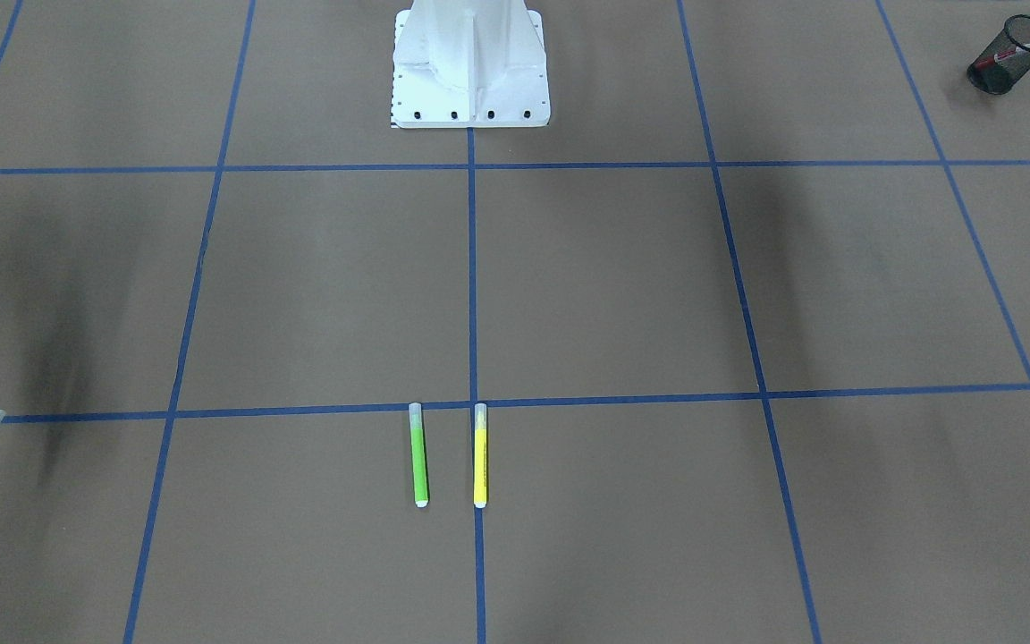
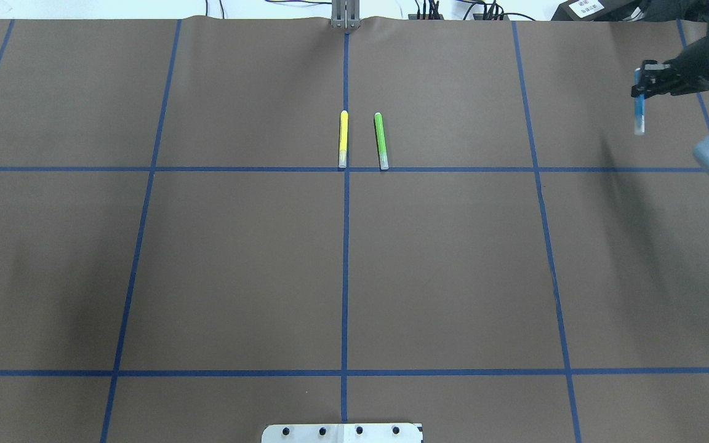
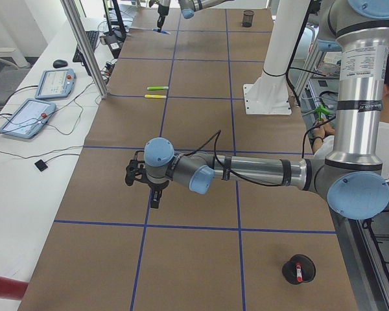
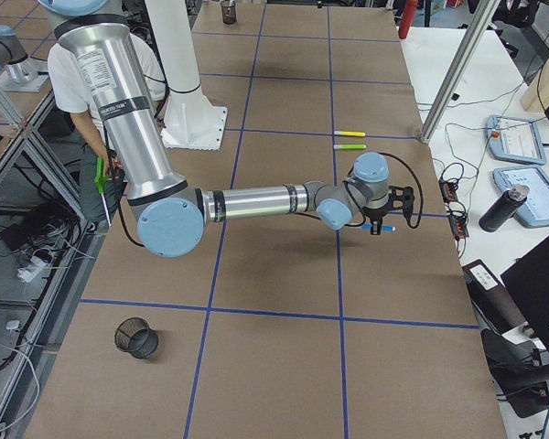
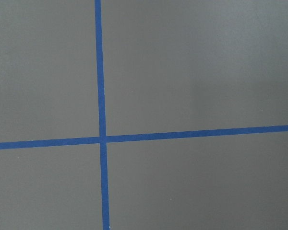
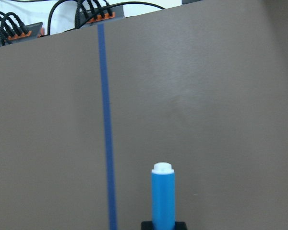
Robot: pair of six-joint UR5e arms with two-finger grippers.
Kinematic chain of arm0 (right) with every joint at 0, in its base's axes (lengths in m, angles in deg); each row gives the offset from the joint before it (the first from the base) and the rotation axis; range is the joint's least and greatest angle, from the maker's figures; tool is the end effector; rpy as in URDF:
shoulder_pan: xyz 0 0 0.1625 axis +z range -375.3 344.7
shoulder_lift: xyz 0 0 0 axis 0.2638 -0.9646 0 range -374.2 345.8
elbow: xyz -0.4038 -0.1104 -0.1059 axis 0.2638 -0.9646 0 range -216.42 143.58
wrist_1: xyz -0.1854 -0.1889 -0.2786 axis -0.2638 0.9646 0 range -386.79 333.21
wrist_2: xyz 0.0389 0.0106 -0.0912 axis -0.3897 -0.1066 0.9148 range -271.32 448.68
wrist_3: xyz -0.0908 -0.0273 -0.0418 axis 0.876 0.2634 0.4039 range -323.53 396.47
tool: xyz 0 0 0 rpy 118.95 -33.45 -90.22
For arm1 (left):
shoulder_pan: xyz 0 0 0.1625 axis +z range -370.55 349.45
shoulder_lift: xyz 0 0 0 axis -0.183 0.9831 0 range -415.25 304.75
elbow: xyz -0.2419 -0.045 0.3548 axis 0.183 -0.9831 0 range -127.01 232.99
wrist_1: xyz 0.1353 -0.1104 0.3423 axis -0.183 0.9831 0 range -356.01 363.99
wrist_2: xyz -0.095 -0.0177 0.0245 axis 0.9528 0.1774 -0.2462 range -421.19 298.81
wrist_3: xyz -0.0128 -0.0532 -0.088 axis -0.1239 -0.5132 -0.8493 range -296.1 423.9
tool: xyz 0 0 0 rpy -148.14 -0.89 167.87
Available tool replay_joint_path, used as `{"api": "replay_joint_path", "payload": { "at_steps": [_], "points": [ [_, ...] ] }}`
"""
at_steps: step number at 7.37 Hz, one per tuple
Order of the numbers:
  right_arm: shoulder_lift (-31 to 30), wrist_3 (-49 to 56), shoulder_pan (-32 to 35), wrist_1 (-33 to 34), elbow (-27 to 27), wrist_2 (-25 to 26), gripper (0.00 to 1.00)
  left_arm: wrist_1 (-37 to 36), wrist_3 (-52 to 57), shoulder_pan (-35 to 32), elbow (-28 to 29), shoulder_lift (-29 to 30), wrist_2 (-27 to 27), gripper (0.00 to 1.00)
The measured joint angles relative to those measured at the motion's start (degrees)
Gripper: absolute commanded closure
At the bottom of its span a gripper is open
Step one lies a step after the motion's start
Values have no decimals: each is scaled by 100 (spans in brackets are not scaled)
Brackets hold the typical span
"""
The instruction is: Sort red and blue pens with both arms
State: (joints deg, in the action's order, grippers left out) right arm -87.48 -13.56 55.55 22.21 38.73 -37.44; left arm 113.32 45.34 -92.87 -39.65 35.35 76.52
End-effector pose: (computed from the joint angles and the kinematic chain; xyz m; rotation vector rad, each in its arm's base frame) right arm -0.1334 -0.6041 0.5578 0.2543 -0.9051 0.2630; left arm 0.0084 -0.4865 0.6001 0.1746 0.8833 -0.0130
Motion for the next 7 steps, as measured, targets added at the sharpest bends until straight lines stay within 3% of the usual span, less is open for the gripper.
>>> {"api": "replay_joint_path", "payload": {
  "at_steps": [4, 7],
  "points": [
    [-2052, 98, 685, -1511, 932, -277, 100, -641, -37, 554, 50, 442, -79, 2],
    [-3654, 105, 1661, -3048, 1299, -528, 100, -694, 20, 643, 120, 476, -86, 2]
  ]
}}
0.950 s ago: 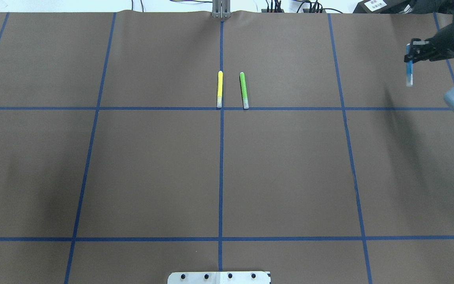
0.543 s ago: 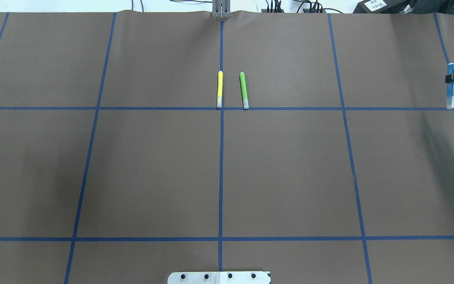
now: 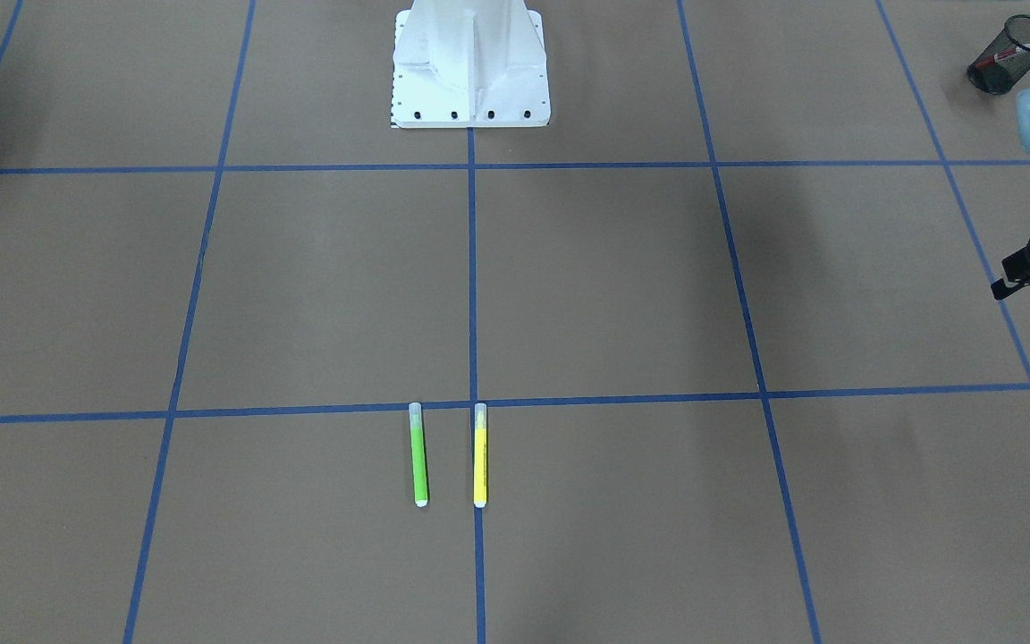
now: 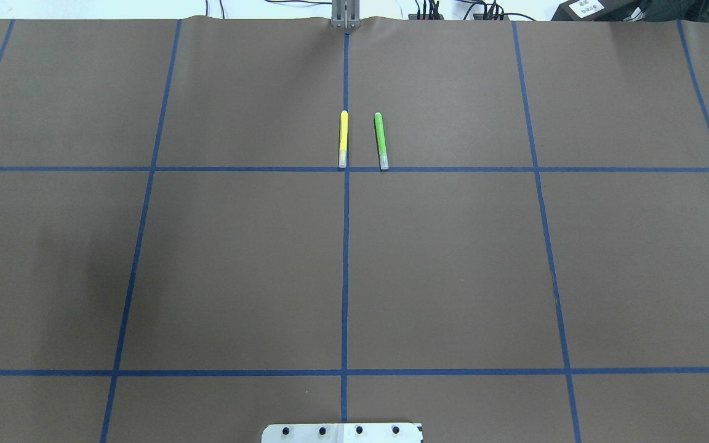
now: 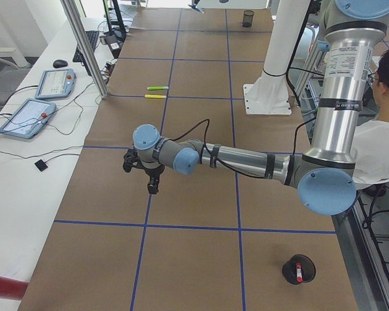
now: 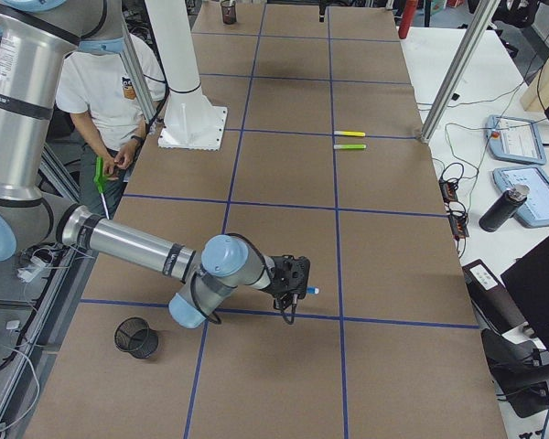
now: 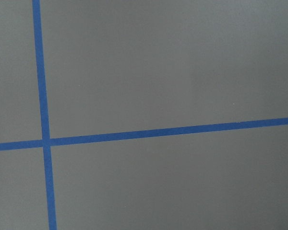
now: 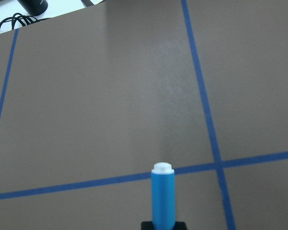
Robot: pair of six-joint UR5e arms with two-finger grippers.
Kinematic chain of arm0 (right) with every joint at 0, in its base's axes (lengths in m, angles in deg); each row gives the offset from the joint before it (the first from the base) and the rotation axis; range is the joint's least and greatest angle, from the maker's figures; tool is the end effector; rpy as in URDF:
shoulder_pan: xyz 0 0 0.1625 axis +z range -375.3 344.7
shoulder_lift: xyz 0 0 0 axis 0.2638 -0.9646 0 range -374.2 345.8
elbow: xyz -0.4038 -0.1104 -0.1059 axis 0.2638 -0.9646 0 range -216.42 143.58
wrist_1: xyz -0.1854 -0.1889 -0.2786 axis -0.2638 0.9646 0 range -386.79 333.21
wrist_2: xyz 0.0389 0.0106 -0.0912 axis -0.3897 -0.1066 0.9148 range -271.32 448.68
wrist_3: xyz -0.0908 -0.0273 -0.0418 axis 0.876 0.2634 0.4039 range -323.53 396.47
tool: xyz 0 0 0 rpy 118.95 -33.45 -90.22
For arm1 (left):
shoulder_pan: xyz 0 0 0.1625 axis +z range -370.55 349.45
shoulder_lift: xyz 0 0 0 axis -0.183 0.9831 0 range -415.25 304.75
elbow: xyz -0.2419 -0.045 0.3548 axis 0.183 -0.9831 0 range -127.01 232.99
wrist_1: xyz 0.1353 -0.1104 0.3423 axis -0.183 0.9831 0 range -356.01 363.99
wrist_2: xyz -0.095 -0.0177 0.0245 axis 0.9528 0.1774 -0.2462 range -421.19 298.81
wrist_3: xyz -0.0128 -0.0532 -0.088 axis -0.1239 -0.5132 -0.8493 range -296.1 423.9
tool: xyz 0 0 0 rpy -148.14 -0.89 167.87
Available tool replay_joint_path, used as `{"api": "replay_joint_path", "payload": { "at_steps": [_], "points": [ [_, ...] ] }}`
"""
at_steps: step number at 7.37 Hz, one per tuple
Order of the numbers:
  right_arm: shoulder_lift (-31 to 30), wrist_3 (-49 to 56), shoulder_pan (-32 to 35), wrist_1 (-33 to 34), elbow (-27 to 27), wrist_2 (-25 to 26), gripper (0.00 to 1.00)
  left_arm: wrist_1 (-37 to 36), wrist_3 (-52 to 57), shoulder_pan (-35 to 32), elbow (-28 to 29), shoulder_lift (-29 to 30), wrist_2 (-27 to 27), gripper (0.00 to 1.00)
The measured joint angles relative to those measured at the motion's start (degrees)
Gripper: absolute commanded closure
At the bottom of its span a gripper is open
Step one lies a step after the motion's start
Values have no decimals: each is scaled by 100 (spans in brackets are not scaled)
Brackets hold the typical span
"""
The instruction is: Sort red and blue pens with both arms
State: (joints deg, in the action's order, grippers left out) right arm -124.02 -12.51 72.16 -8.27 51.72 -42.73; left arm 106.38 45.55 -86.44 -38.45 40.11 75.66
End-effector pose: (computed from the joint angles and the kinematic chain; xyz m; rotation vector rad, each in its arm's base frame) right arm 0.0508 -0.3147 0.6759 0.4554 -0.9730 0.4181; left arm 0.0697 -0.5142 0.5839 0.0772 0.8653 0.0675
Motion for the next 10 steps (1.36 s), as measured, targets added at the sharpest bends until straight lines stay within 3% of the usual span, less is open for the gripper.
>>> {"api": "replay_joint_path", "payload": {
  "at_steps": [5, 10],
  "points": [
    [-1545, 110, 1807, -1375, 9, 17, 100, -8, 5, 4, 85, 68, -1, 1],
    [-2383, 2109, 3803, -2131, -95, -28, 100, -8, -48, 4, 100, 119, 0, 1]
  ]
}}
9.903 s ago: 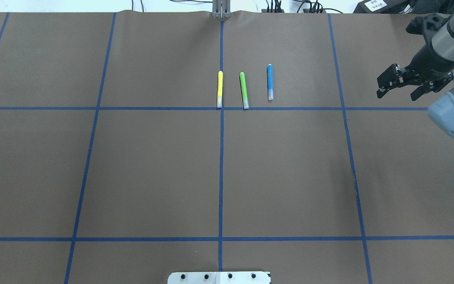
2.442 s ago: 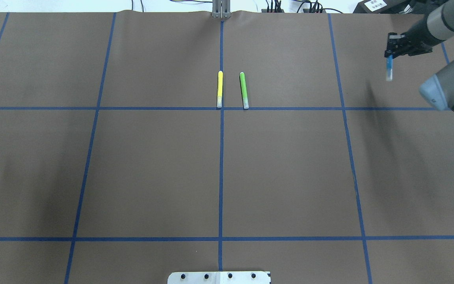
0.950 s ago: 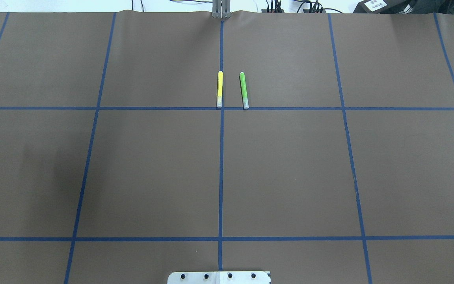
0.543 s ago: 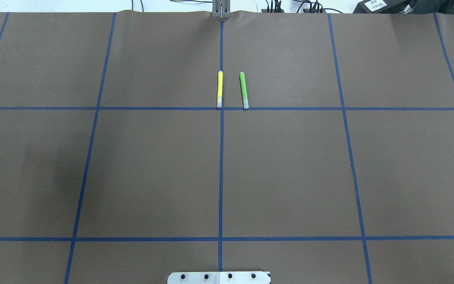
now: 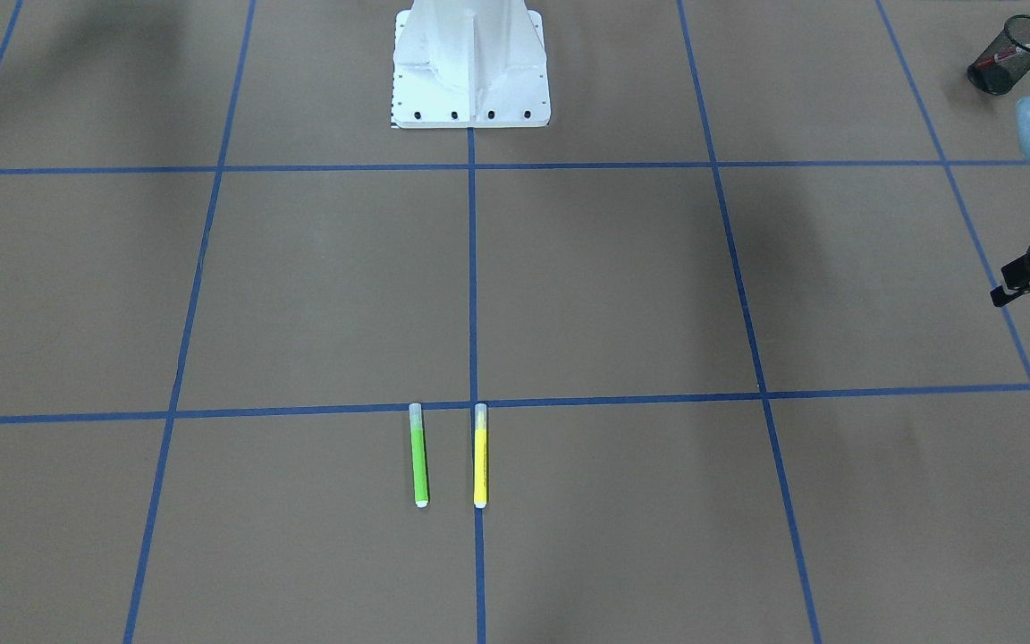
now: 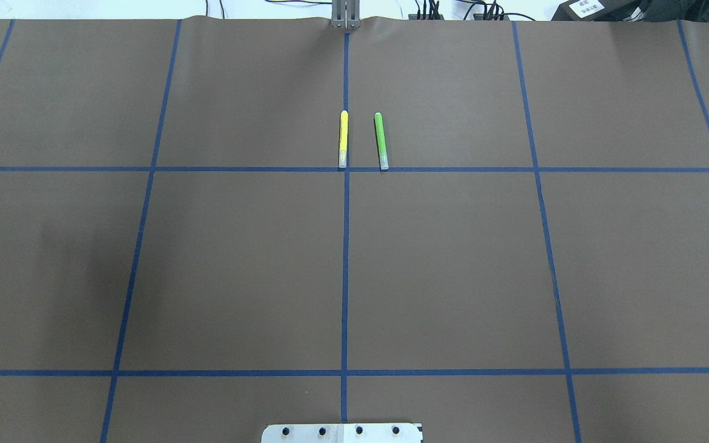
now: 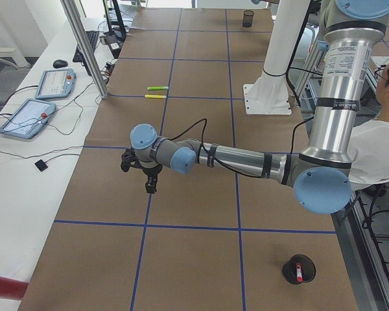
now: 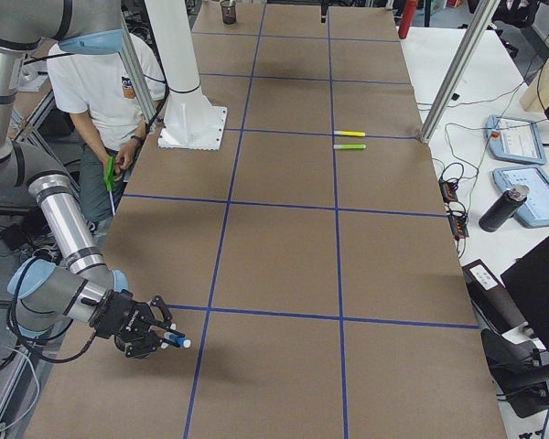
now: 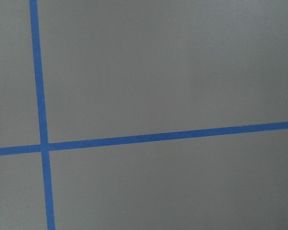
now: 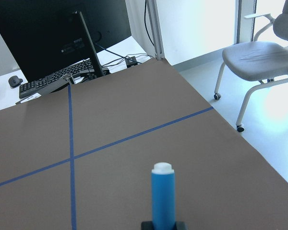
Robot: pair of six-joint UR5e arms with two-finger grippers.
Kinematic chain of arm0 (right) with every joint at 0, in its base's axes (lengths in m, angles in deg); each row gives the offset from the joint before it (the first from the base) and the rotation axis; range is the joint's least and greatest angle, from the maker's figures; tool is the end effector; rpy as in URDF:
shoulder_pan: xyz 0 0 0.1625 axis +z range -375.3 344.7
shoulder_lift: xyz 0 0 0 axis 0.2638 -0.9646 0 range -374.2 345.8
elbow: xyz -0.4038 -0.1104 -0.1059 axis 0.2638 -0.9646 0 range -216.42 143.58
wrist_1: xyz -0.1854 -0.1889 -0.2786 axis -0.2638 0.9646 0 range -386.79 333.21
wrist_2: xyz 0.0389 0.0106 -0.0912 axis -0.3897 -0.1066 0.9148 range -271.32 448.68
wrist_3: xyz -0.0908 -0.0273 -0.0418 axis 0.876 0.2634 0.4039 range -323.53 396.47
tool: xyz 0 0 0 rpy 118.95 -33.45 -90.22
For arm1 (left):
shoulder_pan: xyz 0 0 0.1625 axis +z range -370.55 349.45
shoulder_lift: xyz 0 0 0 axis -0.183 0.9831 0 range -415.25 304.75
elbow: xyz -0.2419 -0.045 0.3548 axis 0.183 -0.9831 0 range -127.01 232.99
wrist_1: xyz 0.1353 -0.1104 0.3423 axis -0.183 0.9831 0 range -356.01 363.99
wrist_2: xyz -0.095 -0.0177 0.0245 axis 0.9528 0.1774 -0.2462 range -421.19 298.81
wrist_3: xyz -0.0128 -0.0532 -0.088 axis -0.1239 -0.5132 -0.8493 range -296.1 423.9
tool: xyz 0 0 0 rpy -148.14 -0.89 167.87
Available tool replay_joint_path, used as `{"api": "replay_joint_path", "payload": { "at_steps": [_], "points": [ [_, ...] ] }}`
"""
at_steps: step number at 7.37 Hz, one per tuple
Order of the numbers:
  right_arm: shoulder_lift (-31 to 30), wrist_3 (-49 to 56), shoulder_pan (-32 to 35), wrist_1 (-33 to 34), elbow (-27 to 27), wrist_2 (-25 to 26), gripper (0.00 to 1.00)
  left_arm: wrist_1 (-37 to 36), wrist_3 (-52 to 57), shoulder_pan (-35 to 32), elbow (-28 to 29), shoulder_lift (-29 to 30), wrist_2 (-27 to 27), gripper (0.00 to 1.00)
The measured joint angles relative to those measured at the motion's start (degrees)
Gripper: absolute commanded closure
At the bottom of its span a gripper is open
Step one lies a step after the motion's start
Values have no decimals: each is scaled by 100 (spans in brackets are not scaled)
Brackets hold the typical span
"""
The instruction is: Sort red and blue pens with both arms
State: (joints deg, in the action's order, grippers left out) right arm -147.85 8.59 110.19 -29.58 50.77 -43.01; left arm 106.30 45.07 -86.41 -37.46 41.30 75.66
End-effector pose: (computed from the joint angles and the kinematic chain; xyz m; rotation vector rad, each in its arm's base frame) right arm 0.0959 -0.0237 0.7175 0.8319 -0.6468 0.7112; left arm 0.0721 -0.5228 0.5815 0.0753 0.8661 0.0610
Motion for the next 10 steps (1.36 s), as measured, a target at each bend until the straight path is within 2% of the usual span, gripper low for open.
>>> {"api": "replay_joint_path", "payload": {
  "at_steps": [4, 6, 10],
  "points": [
    [-242, 535, 954, -1250, -748, -293, 100, 0, -8, -2, 1, -5, 0, 1],
    [-428, 601, 1465, -1700, -877, -562, 100, 0, -14, -6, -17, -7, 0, 1],
    [-681, 895, 1849, -2068, -1006, -692, 100, 0, -15, -13, -62, -41, 5, 1]
  ]
}}
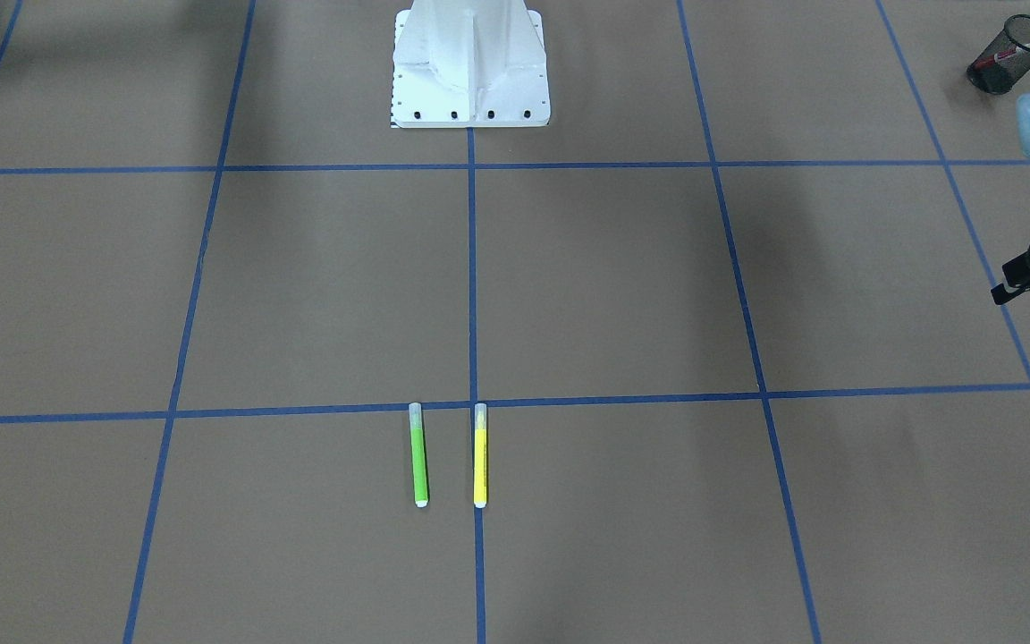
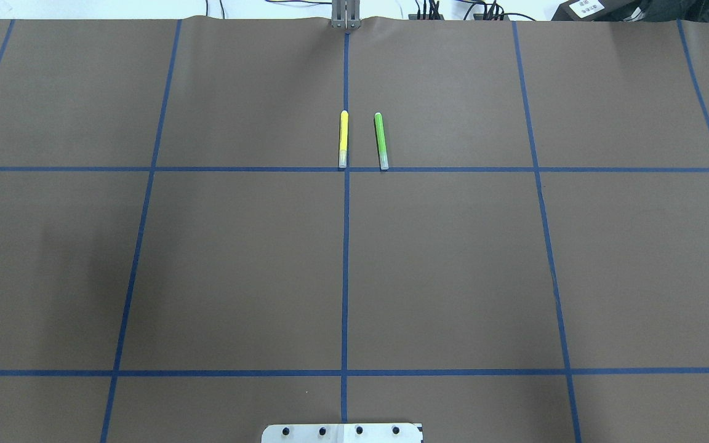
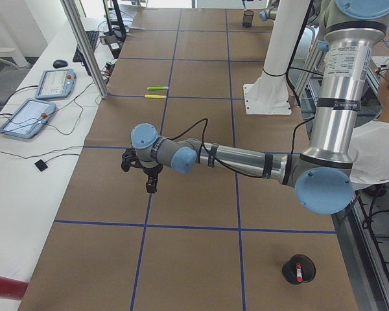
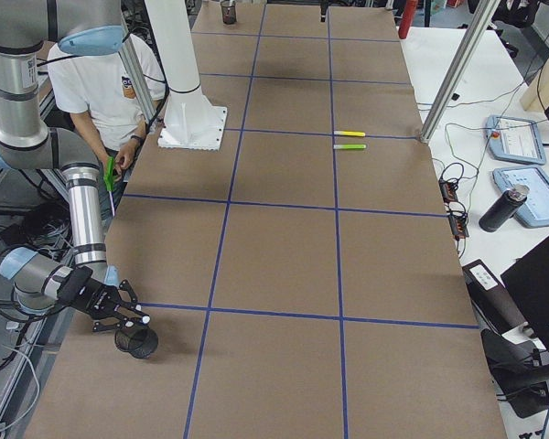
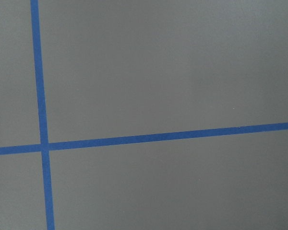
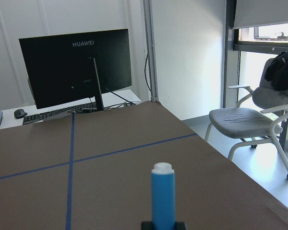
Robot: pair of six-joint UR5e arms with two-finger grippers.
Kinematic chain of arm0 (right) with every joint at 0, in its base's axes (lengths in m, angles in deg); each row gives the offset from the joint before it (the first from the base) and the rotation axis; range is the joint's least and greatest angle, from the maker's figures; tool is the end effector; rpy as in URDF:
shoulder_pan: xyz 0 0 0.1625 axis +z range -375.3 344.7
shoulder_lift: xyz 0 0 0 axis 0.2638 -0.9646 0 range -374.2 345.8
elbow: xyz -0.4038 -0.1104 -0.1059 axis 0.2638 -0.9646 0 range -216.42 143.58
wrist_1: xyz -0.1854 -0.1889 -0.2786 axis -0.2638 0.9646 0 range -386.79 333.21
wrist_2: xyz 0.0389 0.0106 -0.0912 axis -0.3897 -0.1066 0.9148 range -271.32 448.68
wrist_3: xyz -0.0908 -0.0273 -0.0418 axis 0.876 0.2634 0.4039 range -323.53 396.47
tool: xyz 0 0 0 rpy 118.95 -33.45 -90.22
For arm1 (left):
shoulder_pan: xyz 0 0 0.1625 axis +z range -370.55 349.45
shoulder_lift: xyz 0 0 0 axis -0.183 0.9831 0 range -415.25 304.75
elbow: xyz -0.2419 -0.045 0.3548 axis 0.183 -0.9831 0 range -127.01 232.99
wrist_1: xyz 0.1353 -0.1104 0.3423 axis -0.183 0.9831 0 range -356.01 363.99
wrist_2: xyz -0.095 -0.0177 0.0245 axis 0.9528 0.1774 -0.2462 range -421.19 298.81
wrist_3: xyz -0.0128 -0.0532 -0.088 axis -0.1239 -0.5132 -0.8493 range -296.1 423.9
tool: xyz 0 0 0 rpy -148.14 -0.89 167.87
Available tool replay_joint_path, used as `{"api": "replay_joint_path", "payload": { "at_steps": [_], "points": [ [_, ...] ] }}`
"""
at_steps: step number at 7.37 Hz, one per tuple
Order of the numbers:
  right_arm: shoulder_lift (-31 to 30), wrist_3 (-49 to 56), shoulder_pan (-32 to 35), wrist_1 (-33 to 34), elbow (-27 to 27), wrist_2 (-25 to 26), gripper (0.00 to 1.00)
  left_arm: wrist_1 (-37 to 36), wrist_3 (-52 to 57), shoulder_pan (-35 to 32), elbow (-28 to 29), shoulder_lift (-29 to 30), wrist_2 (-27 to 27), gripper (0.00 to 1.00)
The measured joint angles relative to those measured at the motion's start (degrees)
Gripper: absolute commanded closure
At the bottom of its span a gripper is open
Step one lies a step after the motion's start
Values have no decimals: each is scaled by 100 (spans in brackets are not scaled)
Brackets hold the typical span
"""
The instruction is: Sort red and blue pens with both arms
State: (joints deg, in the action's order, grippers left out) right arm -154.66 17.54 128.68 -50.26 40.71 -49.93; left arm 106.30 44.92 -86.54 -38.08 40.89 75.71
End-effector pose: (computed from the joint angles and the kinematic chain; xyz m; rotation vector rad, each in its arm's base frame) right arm -0.0116 0.0772 0.7268 1.0431 -0.5194 0.7603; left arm 0.0703 -0.5199 0.5800 0.0782 0.8677 0.0581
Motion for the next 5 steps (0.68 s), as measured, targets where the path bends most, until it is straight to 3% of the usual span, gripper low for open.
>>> {"api": "replay_joint_path", "payload": {
  "at_steps": [5],
  "points": [
    [7, 345, 207, -49, -368, 9, 100, -33, -12, -18, -82, -8, 12, 1]
  ]
}}
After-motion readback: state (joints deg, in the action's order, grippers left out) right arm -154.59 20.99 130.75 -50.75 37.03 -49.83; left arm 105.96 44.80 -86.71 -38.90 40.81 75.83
